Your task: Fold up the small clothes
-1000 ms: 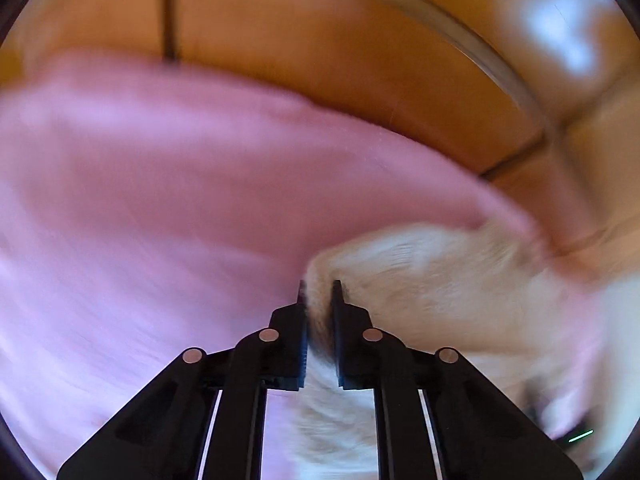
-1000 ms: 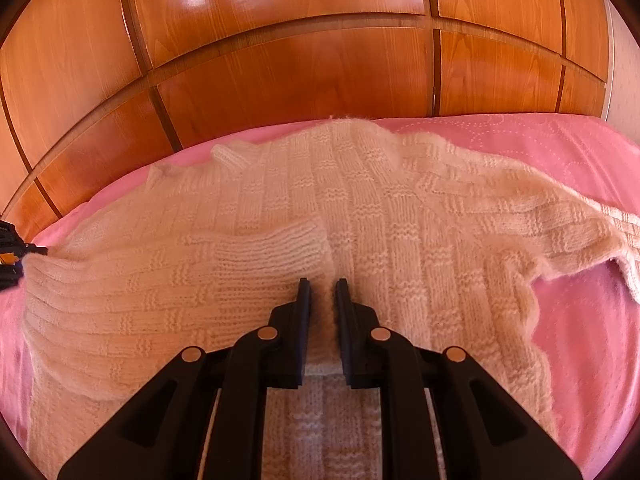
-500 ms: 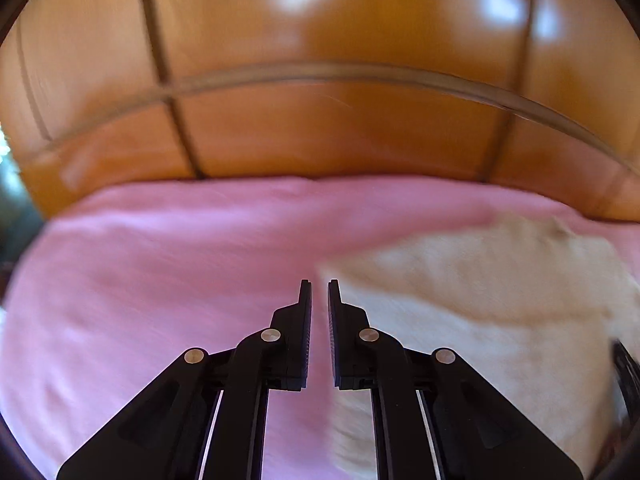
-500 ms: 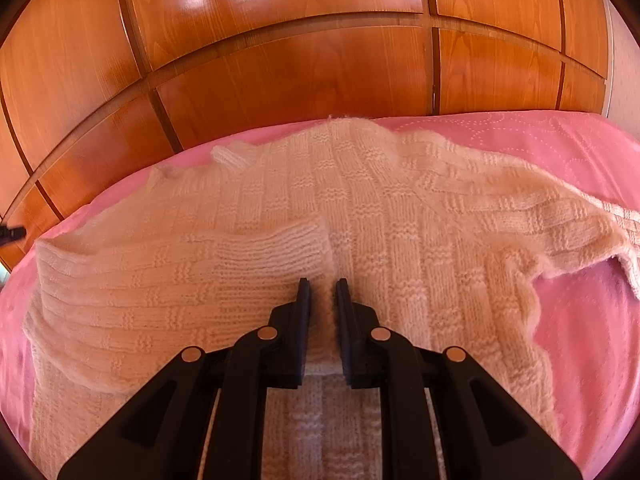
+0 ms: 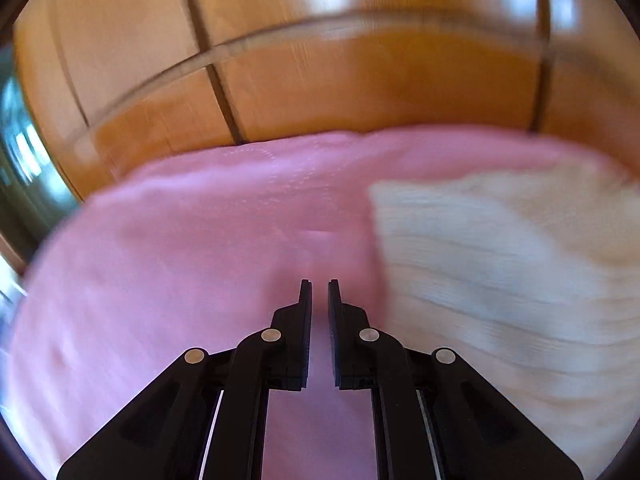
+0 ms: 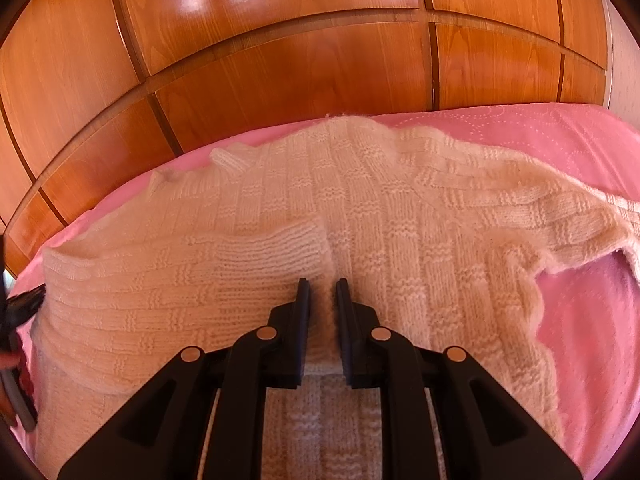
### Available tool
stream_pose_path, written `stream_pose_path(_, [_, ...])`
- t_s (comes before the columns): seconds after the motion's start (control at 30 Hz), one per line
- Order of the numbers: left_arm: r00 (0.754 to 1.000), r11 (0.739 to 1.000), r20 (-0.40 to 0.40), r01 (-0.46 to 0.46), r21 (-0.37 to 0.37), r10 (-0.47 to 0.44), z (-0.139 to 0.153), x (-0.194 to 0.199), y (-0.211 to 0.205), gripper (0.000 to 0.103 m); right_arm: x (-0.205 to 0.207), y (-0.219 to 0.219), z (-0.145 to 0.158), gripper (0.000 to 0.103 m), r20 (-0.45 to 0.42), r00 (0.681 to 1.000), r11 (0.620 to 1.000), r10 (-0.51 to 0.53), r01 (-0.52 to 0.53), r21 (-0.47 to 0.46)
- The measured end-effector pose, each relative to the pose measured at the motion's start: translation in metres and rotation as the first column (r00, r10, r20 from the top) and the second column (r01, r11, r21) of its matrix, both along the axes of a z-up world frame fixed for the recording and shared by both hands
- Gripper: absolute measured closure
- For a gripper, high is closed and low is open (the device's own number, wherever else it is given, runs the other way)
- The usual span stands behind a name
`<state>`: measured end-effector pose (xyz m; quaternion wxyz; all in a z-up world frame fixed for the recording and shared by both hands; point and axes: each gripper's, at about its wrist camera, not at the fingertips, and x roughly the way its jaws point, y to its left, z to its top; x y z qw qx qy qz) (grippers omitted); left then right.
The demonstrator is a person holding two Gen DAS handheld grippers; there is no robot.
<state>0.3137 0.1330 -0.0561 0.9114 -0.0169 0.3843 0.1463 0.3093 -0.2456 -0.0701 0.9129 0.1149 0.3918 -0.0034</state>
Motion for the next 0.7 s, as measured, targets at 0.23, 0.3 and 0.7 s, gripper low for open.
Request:
stream_pose_path(0.23, [0.984,0.986,0.088,0.159,-0.046,-0.154,0.017,-0.016,-0.068,0.096,-0.025,-0.02,0.014,0.1,0.139,0.987,0.995,-0.083,0.074,0.072])
stream_pose_path(0.3, [0.994,0.994,0.008,0.109,0.01,-0.109,-0.003,0.008,-0.064,0.096,-0.031,-0.031,0.014,0.101,0.151,0.978,0.985,-0.146,0.131,0.11])
stream_pose_path(0.7, [0.997,0.987,0.056,0.051,-0.151,-0.043,-0.014,0.002,-0.037,0.096,-0.01,-0.017,0.006,0.085,0.066,0.996,0.978,0.056,-0.068,0.199])
